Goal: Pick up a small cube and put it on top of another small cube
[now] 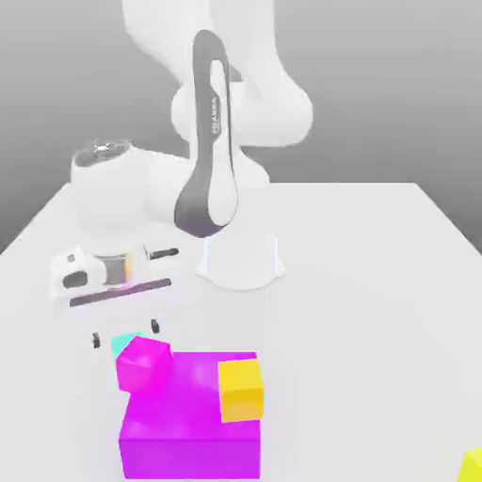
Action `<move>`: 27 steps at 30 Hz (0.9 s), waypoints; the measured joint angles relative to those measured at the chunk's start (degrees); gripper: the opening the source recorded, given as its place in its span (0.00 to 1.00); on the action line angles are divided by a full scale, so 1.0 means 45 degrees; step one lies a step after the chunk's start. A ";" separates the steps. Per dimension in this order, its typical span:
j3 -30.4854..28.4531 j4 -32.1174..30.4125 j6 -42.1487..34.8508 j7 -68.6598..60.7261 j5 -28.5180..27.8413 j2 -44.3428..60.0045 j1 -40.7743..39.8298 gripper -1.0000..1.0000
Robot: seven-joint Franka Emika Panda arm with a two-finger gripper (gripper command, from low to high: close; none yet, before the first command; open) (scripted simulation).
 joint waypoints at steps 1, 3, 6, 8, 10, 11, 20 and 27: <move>0.0450 0.0067 0.0239 -0.0310 0.0409 0.0314 -0.0352 0.50; 0.1340 0.0169 0.0764 -0.0701 0.0863 0.0940 -0.1148 0.50; 0.1971 0.0237 0.1172 -0.0958 0.1115 0.1440 -0.1749 0.00; 0.1971 0.0237 0.1158 -0.0952 0.1110 0.1439 -0.1752 0.00; 0.1972 0.0237 0.1135 -0.0944 0.1102 0.1438 -0.1753 0.00; 0.2102 0.0248 0.1226 -0.0976 0.1122 0.1534 -0.1886 0.00; -0.0225 -0.0212 -0.0669 0.1264 -0.1758 -0.0900 -0.0251 0.00; -0.0261 0.0449 -0.1948 0.2476 -0.2521 -0.2539 -0.0237 0.00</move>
